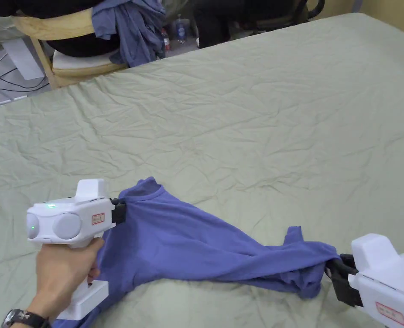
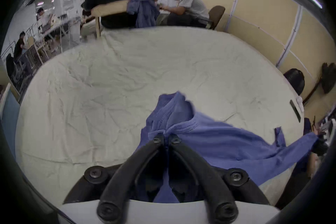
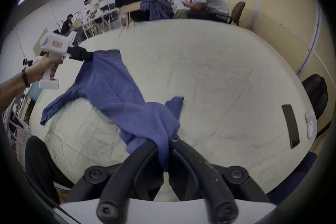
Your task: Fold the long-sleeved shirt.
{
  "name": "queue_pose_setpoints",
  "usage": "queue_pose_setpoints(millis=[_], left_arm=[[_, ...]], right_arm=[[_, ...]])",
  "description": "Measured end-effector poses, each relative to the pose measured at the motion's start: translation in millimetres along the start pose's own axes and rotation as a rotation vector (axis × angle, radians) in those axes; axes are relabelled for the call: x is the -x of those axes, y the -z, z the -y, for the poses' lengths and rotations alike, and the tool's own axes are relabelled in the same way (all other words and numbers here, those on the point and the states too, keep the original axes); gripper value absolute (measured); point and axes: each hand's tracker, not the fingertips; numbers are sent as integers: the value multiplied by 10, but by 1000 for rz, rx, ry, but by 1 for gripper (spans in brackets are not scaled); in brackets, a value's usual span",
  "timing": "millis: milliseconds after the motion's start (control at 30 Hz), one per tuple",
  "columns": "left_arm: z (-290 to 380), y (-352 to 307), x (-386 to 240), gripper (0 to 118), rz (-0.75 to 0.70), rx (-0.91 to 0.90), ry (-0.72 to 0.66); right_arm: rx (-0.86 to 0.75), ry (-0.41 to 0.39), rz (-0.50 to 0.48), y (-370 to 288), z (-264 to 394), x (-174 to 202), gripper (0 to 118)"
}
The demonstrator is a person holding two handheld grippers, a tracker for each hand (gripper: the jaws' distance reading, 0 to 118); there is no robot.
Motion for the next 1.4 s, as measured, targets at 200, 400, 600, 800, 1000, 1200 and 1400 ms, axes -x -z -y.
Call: queue_pose_setpoints(millis=[200, 400, 600, 800, 1000, 1200, 1400], left_arm=[[-164, -997, -15, 2, 14, -148, -13], [-471, -2227, 60, 2, -12, -303, 14], [-881, -3303, 337, 2, -73, -468, -29], [-1261, -4261, 529, 2, -117, -587, -49], [-1648, -5045, 539, 2, -195, -684, -10], [-2042, -5640, 538, 2, -216, -781, -61], [-2372, -6015, 456, 2, -257, -822, -56]], right_arm=[[-98, -17, -16, -418, -281, 107, 5], [-290, -64, -38, -1059, -831, 248, 5], [-474, -135, -36, -1750, -1609, 427, 5], [-583, -177, -36, -2393, -2306, 608, 5], [-690, -188, -36, -3031, -2911, 731, 5], [-752, -168, -26, -3535, -3474, 700, 5], [-794, -133, -15, -3926, -3923, 670, 5]])
